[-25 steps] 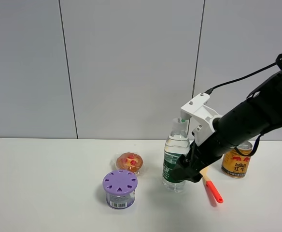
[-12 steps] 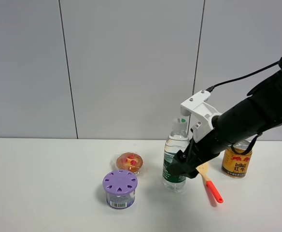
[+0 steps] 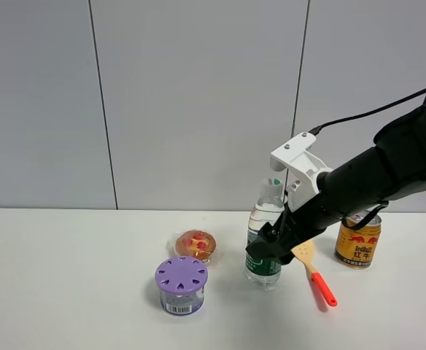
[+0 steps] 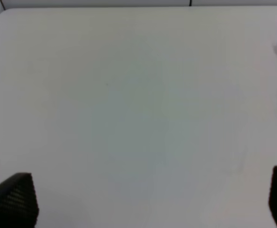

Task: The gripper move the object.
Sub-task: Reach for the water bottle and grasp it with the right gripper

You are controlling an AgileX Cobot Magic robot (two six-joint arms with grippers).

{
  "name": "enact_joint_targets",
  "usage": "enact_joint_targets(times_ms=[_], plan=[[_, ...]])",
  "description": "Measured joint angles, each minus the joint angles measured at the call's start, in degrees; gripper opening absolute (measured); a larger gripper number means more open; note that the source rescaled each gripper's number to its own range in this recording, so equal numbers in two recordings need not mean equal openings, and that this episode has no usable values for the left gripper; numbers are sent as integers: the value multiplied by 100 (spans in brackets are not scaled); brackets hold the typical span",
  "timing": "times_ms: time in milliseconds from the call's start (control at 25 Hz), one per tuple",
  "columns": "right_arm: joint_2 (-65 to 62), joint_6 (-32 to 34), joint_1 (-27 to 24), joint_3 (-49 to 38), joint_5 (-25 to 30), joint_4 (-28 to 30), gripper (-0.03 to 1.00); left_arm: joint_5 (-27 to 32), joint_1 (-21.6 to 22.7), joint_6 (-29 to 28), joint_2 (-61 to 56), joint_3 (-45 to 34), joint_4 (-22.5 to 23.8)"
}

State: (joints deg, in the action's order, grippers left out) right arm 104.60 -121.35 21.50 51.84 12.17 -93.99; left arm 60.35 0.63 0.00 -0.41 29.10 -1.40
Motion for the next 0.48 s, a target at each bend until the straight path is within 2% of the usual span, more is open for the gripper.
enact_joint_targets(times_ms=[200,480], plan=[[5,-412,13,0,130,-497,100,0,0,0,0,0,0],[279,-564,17,9,128,-579,92,0,0,0,0,0,0]])
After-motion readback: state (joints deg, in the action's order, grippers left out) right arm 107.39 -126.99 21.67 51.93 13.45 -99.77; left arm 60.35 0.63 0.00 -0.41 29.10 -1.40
